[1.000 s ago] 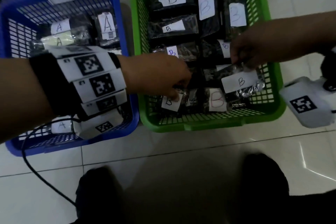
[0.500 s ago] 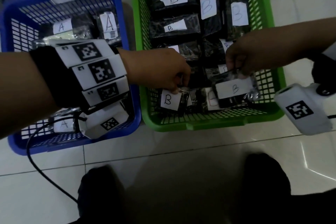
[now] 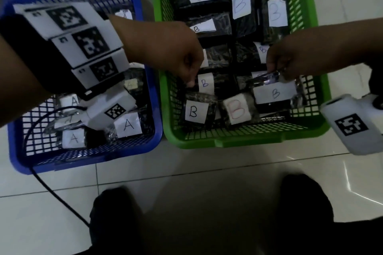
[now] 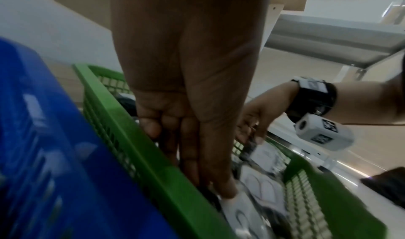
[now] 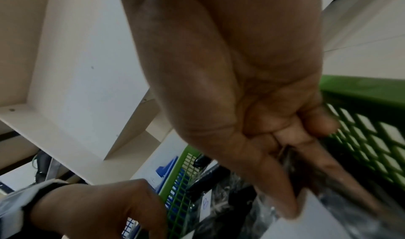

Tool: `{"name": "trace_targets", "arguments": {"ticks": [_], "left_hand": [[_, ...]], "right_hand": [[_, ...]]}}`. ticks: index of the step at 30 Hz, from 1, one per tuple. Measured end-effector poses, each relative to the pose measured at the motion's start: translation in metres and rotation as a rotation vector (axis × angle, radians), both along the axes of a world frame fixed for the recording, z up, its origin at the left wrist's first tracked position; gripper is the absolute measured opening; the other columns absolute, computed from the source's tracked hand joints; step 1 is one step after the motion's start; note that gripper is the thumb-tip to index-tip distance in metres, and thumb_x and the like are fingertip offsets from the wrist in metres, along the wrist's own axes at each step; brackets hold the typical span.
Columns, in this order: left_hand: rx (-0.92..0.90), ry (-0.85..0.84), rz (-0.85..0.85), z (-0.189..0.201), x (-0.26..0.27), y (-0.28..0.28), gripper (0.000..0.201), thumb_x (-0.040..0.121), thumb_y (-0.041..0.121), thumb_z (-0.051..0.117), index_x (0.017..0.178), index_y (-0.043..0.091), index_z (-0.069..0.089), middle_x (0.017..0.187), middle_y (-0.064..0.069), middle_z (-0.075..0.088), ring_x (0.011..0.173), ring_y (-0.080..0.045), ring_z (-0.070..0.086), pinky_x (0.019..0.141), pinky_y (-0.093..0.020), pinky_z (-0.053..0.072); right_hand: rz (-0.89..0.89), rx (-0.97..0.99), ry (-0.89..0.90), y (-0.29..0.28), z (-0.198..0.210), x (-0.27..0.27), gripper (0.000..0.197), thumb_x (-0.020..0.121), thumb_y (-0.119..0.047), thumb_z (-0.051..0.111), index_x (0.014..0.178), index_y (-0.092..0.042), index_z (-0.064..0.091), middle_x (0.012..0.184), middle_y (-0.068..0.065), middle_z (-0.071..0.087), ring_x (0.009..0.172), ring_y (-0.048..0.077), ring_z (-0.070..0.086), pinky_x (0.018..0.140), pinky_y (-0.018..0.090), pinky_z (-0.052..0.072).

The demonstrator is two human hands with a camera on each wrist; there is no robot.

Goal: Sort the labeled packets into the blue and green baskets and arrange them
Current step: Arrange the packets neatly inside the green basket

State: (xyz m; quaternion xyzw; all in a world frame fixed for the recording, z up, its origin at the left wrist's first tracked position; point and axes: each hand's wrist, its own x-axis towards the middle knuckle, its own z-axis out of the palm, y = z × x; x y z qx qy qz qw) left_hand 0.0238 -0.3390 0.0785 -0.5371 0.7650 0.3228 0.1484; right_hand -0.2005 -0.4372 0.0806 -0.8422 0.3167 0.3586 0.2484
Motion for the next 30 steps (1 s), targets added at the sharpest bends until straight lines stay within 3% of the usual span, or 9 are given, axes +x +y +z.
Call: {"name": "trace_targets", "arguments": {"ticks": [3, 7, 10, 15, 18, 22, 25, 27, 30], "left_hand": [[0.054, -0.116, -0.105, -0.011, -0.012, 0.012, 0.025, 0.076, 0.048, 0.07, 0.093, 0.029, 0.068, 0.068, 0.024, 0.052, 0.064, 0.004, 0.051, 0.06, -0.012, 0.04], [-0.025, -0.17, -0.142, -0.02, -0.02, 0.016, 0.025, 0.082, 0.044, 0.066, 0.1, 0.027, 0.067, 0.068, 0.021, 0.044, 0.072, -0.002, 0.047, 0.069, -0.021, 0.039], [0.007, -0.087, -0.065, -0.018, -0.015, 0.014, 0.021, 0.081, 0.035, 0.071, 0.098, 0.023, 0.07, 0.077, 0.017, 0.056, 0.08, -0.004, 0.057, 0.069, -0.016, 0.039], [-0.021, 0.019, 0.045, -0.017, -0.011, 0.015, 0.011, 0.079, 0.028, 0.073, 0.088, 0.024, 0.075, 0.07, 0.02, 0.058, 0.062, 0.008, 0.05, 0.063, 0.003, 0.036], [-0.088, -0.024, -0.025, -0.014, -0.015, 0.018, 0.01, 0.082, 0.03, 0.069, 0.088, 0.023, 0.075, 0.069, 0.018, 0.058, 0.06, 0.003, 0.051, 0.061, -0.006, 0.04], [-0.162, -0.238, -0.225, -0.009, -0.025, 0.022, 0.026, 0.087, 0.041, 0.056, 0.094, 0.019, 0.07, 0.084, 0.002, 0.065, 0.073, -0.016, 0.059, 0.06, -0.028, 0.046], [-0.134, -0.266, -0.282, -0.007, -0.036, 0.026, 0.044, 0.083, 0.06, 0.054, 0.106, 0.023, 0.059, 0.1, 0.004, 0.057, 0.088, -0.018, 0.058, 0.066, -0.031, 0.048], [-0.113, -0.248, -0.306, -0.012, -0.042, 0.031, 0.055, 0.08, 0.061, 0.057, 0.119, 0.023, 0.05, 0.113, 0.002, 0.052, 0.101, -0.019, 0.055, 0.072, -0.032, 0.048], [-0.13, -0.245, -0.326, -0.022, -0.048, 0.042, 0.062, 0.084, 0.05, 0.059, 0.133, 0.018, 0.038, 0.13, -0.003, 0.042, 0.115, -0.023, 0.047, 0.087, -0.036, 0.048]], "right_hand": [[-0.032, 0.035, -0.032, 0.0, -0.003, -0.002, 0.019, 0.081, -0.012, 0.069, 0.085, -0.027, 0.059, 0.087, -0.005, 0.062, 0.076, 0.008, 0.053, 0.063, 0.026, 0.041], [0.087, -0.075, 0.032, 0.008, -0.017, -0.002, 0.022, 0.083, -0.011, 0.066, 0.103, -0.018, 0.063, 0.082, -0.007, 0.057, 0.074, 0.011, 0.049, 0.055, 0.018, 0.034], [0.2, -0.115, 0.087, 0.011, -0.023, -0.003, 0.029, 0.087, -0.014, 0.062, 0.115, -0.017, 0.059, 0.1, 0.001, 0.06, 0.082, 0.012, 0.045, 0.059, 0.024, 0.032], [0.233, -0.135, 0.09, 0.004, -0.016, -0.002, 0.026, 0.089, -0.015, 0.059, 0.115, -0.02, 0.06, 0.1, -0.002, 0.054, 0.086, 0.014, 0.047, 0.064, 0.023, 0.033], [0.305, -0.187, 0.119, 0.006, -0.021, -0.005, 0.024, 0.085, -0.024, 0.064, 0.106, -0.013, 0.064, 0.106, 0.003, 0.062, 0.091, 0.016, 0.057, 0.066, 0.024, 0.039], [0.3, -0.236, 0.08, 0.011, -0.023, -0.006, 0.022, 0.084, -0.027, 0.064, 0.095, -0.009, 0.061, 0.094, 0.006, 0.063, 0.085, 0.019, 0.059, 0.064, 0.024, 0.044], [0.117, -0.288, -0.167, 0.006, -0.011, 0.004, 0.018, 0.087, -0.024, 0.061, 0.082, -0.007, 0.06, 0.076, 0.007, 0.061, 0.066, 0.021, 0.055, 0.05, 0.023, 0.033], [-0.097, -0.381, -0.445, -0.002, -0.005, 0.011, 0.019, 0.089, -0.027, 0.06, 0.084, -0.009, 0.056, 0.071, 0.003, 0.055, 0.06, 0.018, 0.048, 0.052, 0.026, 0.032], [-0.245, -0.413, -0.634, -0.008, -0.008, 0.023, 0.031, 0.09, -0.033, 0.06, 0.104, -0.006, 0.055, 0.082, 0.011, 0.06, 0.075, 0.026, 0.055, 0.066, 0.029, 0.039]]}}
